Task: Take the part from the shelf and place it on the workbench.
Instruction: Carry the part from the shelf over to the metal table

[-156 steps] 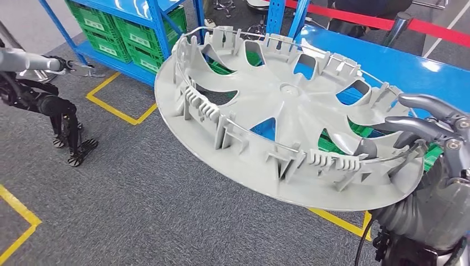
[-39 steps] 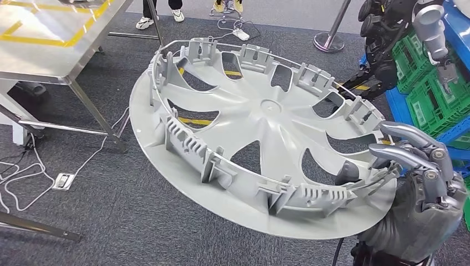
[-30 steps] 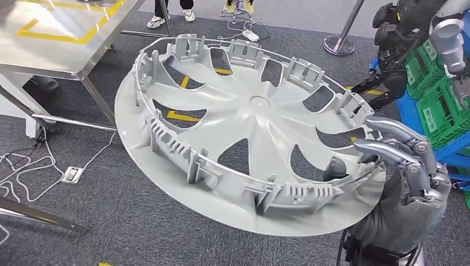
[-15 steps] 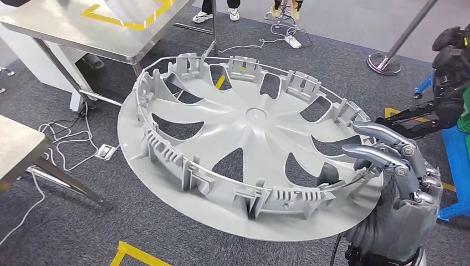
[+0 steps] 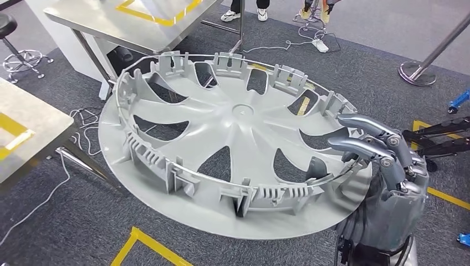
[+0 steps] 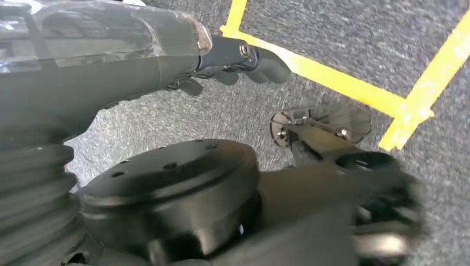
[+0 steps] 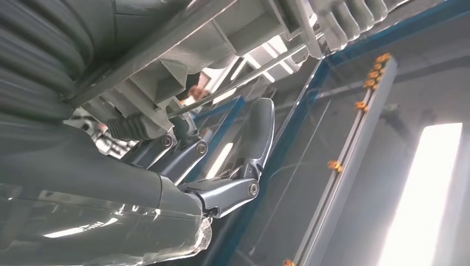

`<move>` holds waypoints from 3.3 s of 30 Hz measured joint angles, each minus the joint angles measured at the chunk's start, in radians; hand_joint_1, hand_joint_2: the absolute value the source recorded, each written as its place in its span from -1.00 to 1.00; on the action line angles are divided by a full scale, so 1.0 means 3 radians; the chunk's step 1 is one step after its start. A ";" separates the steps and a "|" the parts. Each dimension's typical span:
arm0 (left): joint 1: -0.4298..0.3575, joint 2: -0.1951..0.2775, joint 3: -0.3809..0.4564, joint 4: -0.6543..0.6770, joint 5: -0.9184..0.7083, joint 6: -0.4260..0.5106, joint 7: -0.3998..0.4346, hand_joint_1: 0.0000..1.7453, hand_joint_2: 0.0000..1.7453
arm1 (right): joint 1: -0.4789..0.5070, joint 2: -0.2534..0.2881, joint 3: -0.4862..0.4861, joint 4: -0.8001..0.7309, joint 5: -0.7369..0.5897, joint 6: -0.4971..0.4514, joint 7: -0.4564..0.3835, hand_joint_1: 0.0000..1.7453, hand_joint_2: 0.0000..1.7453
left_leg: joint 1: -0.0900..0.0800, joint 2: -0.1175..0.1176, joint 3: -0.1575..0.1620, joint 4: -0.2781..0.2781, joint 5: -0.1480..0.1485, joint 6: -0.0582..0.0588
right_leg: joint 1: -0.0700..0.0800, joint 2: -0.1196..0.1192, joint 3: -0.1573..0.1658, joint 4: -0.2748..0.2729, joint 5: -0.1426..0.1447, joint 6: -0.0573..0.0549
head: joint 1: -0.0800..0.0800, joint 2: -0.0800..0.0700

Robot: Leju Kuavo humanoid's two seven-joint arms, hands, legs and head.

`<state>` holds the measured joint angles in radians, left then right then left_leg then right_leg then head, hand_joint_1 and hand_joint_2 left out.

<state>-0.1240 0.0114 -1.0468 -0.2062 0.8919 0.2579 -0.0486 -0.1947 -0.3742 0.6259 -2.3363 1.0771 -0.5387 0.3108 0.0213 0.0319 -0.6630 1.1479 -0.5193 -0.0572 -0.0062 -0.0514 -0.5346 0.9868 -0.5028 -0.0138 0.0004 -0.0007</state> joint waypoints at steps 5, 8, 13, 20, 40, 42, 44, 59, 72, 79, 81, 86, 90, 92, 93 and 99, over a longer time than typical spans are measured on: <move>0.0003 -0.0005 0.0000 -0.0001 0.0017 0.0003 0.0039 -1.00 1.00 | -0.0019 0.0000 0.0013 -0.0003 0.0012 0.0049 0.0029 1.00 1.00 | -0.0027 0.0080 0.0183 -0.0350 0.0087 0.0130 | -0.0005 -0.0072 0.0000 0.0070 -0.0061 0.0101 | -0.0010 0.0000; -0.0002 -0.0029 0.0000 -0.0001 0.0024 0.0005 0.0115 -1.00 1.00 | -0.0049 -0.0005 0.0021 -0.0015 0.0031 0.0128 0.0061 1.00 1.00 | -0.0024 0.0000 0.0185 -0.0360 0.0102 0.0191 | -0.0028 0.0032 -0.0068 0.0264 -0.0217 0.0145 | 0.0016 0.0000; -0.0001 -0.0082 0.0000 0.0000 0.0041 0.0024 0.0202 -1.00 1.00 | -0.0082 -0.0043 0.0017 -0.0058 0.0040 0.0228 0.0122 1.00 1.00 | -0.0057 -0.0171 0.0188 -0.0359 0.0111 0.0235 | -0.0017 0.0151 -0.0412 0.1013 -0.0478 0.0112 | 0.0111 0.0000; 0.0004 -0.0149 0.0000 -0.0001 0.0036 0.0060 0.0126 -1.00 1.00 | -0.0174 -0.0127 -0.0007 -0.0141 0.0037 0.0270 0.0172 1.00 1.00 | -0.0060 -0.0404 0.0154 -0.0361 0.0152 0.0189 | 0.0046 0.0321 -0.0048 0.0098 -0.0031 -0.0041 | 0.0143 0.0000; -0.0001 -0.0096 0.0001 0.0007 0.0134 0.0010 0.0110 -1.00 1.00 | -0.0287 -0.0082 0.0009 -0.0119 0.0146 0.0150 0.0163 1.00 1.00 | -0.0033 -0.0030 0.0178 -0.0330 0.0091 0.0221 | -0.0014 0.0089 -0.0190 0.0584 -0.0388 0.0128 | 0.0059 0.0000; -0.0002 -0.0093 0.0001 0.0007 0.0130 0.0010 0.0094 -1.00 1.00 | -0.0287 -0.0078 0.0012 -0.0111 0.0149 0.0133 0.0163 1.00 1.00 | -0.0043 -0.0102 0.0177 -0.0329 0.0095 0.0236 | -0.0010 0.0137 -0.0378 0.0992 -0.0540 0.0124 | 0.0102 0.0000; 0.0001 -0.0087 0.0001 0.0008 0.0129 0.0010 0.0091 -1.00 1.00 | -0.0287 -0.0074 0.0015 -0.0109 0.0149 0.0128 0.0163 1.00 1.00 | -0.0056 -0.0177 0.0182 -0.0328 0.0098 0.0242 | -0.0005 0.0152 -0.0402 0.1003 -0.0448 0.0092 | 0.0132 0.0000; 0.0006 -0.0058 0.0001 0.0008 0.0139 0.0011 0.0125 -1.00 1.00 | -0.0285 -0.0053 0.0013 -0.0110 0.0145 0.0064 0.0166 1.00 1.00 | -0.0028 -0.0091 -0.0195 0.0450 -0.0241 0.0060 | -0.0001 0.0055 -0.0034 0.0031 0.0023 -0.0026 | 0.0013 0.0000; 0.0000 -0.0053 0.0001 0.0007 0.0138 0.0011 0.0122 -1.00 1.00 | -0.0298 -0.0046 0.0021 -0.0111 0.0117 0.0055 0.0183 1.00 1.00 | -0.0043 -0.0093 0.0183 -0.0336 0.0099 0.0250 | -0.0018 0.0129 -0.0353 0.0877 -0.0480 0.0151 | 0.0074 0.0000; -0.0004 -0.0085 0.0001 0.0005 0.0144 0.0015 0.0100 -1.00 1.00 | -0.0413 -0.0052 0.0055 -0.0133 -0.0022 0.0074 0.0247 1.00 1.00 | -0.0058 -0.0315 0.0170 -0.0334 0.0127 0.0240 | 0.0014 0.0372 -0.0063 0.0193 -0.0027 -0.0015 | 0.0139 0.0000; -0.0004 -0.0107 0.0001 0.0004 0.0143 0.0020 0.0111 -1.00 1.00 | -0.0436 -0.0060 0.0061 -0.0144 -0.0050 0.0075 0.0265 1.00 1.00 | -0.0043 -0.0375 0.0140 -0.0345 0.0156 0.0197 | 0.0027 0.0361 -0.0045 0.0116 -0.0027 -0.0036 | 0.0153 0.0000; -0.0001 -0.0116 0.0001 0.0004 0.0147 0.0049 0.0114 -1.00 1.00 | -0.0489 -0.0069 0.0076 -0.0146 -0.0105 0.0088 0.0270 1.00 1.00 | -0.0047 -0.0106 -0.0058 0.0036 -0.0103 0.0109 | 0.0004 0.0201 0.0010 -0.0037 0.0044 -0.0024 | 0.0104 0.0000; -0.0001 -0.0112 0.0001 0.0004 0.0151 0.0051 0.0115 -1.00 1.00 | -0.0505 -0.0069 0.0086 -0.0139 -0.0121 0.0097 0.0270 1.00 1.00 | -0.0015 -0.0093 -0.0220 0.0451 -0.0203 0.0051 | -0.0002 0.0087 0.0005 -0.0006 0.0026 -0.0006 | 0.0029 0.0000; 0.0000 -0.0111 0.0001 0.0004 0.0151 0.0051 0.0118 -1.00 1.00 | -0.0512 -0.0070 0.0088 -0.0136 -0.0129 0.0101 0.0270 1.00 1.00 | -0.0002 -0.0034 -0.0024 0.0110 -0.0015 0.0030 | -0.0009 0.0048 0.0003 0.0035 -0.0006 0.0026 | 0.0001 0.0000; -0.0001 -0.0111 0.0001 0.0004 0.0151 0.0050 0.0120 -1.00 1.00 | -0.0523 -0.0069 0.0088 -0.0136 -0.0131 0.0103 0.0270 1.00 1.00 | -0.0005 0.0010 0.0080 -0.0077 0.0042 0.0033 | -0.0005 0.0035 -0.0004 0.0068 -0.0028 0.0049 | -0.0018 0.0000; -0.0001 -0.0108 0.0001 0.0004 0.0158 0.0044 0.0100 -1.00 1.00 | -0.0627 -0.0066 0.0094 -0.0124 -0.0157 0.0135 0.0269 1.00 1.00 | -0.0019 -0.0020 0.0168 -0.0286 0.0063 0.0202 | -0.0002 -0.0020 -0.0023 0.0173 -0.0129 0.0137 | 0.0011 0.0000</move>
<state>-0.1244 -0.0211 -1.0464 -0.2049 0.9393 0.2712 -0.0187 -0.3829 -0.3941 0.6541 -2.3733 1.0299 -0.4983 0.3914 0.0155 0.0259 -0.6126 1.0622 -0.5004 0.0035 -0.0067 -0.0574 -0.5414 1.0388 -0.5414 0.0272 0.0036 -0.0007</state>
